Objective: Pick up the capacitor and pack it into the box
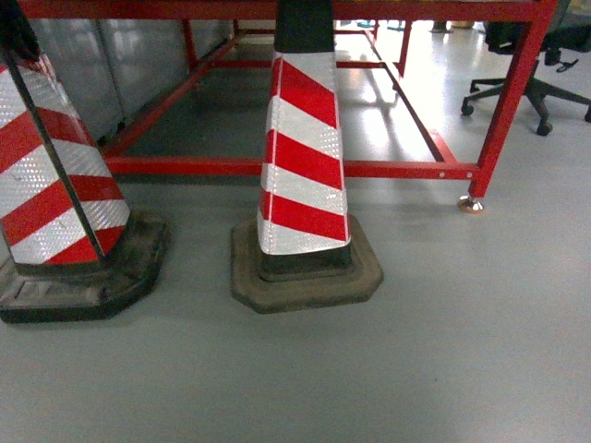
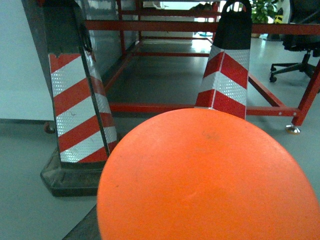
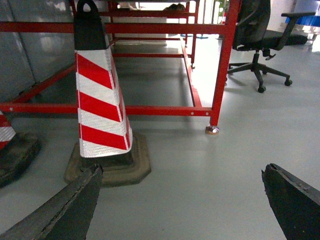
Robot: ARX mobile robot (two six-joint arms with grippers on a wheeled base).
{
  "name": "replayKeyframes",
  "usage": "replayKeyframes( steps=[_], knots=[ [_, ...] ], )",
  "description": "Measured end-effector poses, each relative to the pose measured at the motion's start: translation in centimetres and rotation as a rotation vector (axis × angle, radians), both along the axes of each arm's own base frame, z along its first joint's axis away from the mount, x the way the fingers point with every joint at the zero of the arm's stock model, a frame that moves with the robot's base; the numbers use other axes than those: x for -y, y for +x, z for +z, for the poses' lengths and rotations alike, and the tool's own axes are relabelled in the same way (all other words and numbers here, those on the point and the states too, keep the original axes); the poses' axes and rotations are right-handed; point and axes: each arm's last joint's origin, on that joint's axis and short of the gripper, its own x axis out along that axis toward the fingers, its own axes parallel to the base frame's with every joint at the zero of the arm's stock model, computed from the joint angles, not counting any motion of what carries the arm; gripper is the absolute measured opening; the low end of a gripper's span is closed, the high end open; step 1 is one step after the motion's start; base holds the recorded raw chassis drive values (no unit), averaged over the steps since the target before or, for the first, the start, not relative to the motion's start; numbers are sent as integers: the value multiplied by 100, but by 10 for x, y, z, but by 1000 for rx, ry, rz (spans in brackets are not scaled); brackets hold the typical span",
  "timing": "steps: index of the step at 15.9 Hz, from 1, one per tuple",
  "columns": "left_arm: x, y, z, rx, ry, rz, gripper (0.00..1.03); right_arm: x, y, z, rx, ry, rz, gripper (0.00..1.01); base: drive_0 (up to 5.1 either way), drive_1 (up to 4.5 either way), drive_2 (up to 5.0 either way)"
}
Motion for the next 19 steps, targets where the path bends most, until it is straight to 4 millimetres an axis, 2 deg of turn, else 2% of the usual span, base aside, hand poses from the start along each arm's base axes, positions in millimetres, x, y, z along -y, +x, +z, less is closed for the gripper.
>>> replayKeyframes(
  steps=[19],
  knots=[
    [0,0,0,-1,0,3,43,0,0,0,-2,0,-2,98,-6,382,-394]
  ],
)
